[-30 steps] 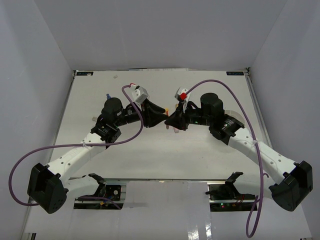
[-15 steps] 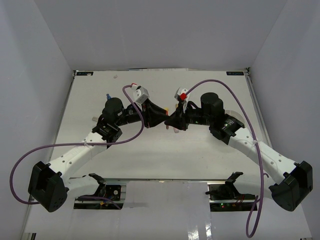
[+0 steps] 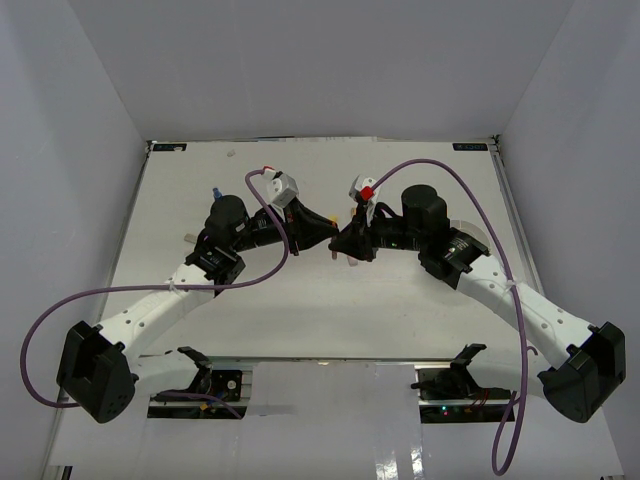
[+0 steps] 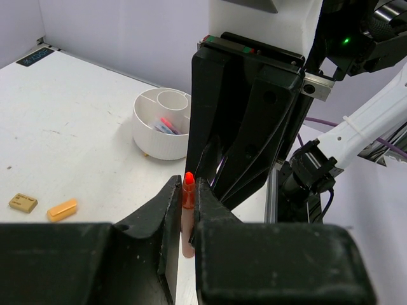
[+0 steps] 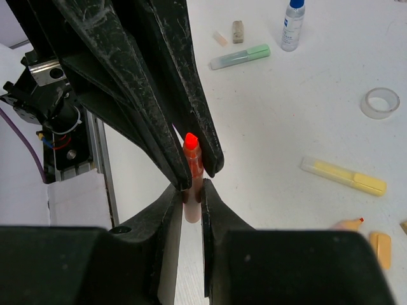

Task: Sort the stationery into containers
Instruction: Pick up the pen from the center of the board.

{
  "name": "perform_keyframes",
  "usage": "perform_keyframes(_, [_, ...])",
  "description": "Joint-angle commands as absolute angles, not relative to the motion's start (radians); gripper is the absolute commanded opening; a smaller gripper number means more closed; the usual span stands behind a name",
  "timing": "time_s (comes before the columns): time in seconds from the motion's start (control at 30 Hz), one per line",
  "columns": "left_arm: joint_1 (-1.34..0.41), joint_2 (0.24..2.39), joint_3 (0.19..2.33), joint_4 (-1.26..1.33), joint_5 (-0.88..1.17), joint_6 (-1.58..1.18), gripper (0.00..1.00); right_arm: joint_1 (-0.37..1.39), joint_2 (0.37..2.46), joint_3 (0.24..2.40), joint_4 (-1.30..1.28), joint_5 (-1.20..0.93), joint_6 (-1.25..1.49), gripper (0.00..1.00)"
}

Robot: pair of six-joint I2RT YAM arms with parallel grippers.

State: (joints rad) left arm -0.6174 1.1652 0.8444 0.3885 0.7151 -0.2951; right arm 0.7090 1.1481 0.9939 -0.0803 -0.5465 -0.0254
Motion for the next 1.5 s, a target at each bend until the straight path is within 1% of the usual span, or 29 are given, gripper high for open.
perform_keyframes(0.0, [-0.626,1.155,0.834,0.416,0.739,-0.296,0.10,0.713,1.137,1.029,-0.038,-0.560,-0.025,0.08])
perform_keyframes(0.1, [-0.626,1.151,0.830,0.422,0.741,-0.295,0.06,0.713,1.131,1.019,-0.028,-0.561,-0.023,0.08])
perform_keyframes(0.2, [-0.626,1.143,0.824,0.436,0.735,-0.298,0.04,0.713,1.126,1.005,-0.018,-0.560,-0.021,0.11])
perform_keyframes(0.33, [-0.626,1.135,0.821,0.457,0.732,-0.307,0.03,0.713,1.123,0.991,-0.012,-0.578,-0.018,0.22])
perform_keyframes(0.43, [-0.626,1.137,0.822,0.468,0.733,-0.316,0.03,0.713,1.121,0.980,0.026,-0.589,-0.014,0.27])
perform_keyframes(0.93, [-0.626,1.131,0.838,0.500,0.713,-0.339,0.02,0.713,1.143,0.937,0.106,-0.644,-0.008,0.39])
perform_keyframes(1.13, [-0.626,1.131,0.841,0.534,0.716,-0.362,0.02,0.713,1.150,0.922,0.138,-0.663,0.017,0.40])
perform_keyframes(1.3, [-0.626,1.138,0.850,0.545,0.724,-0.376,0.02,0.712,1.157,0.913,0.161,-0.666,0.021,0.38])
perform_keyframes(1.47, [-0.626,1.143,0.845,0.560,0.733,-0.391,0.02,0.713,1.161,0.910,0.181,-0.670,0.028,0.30])
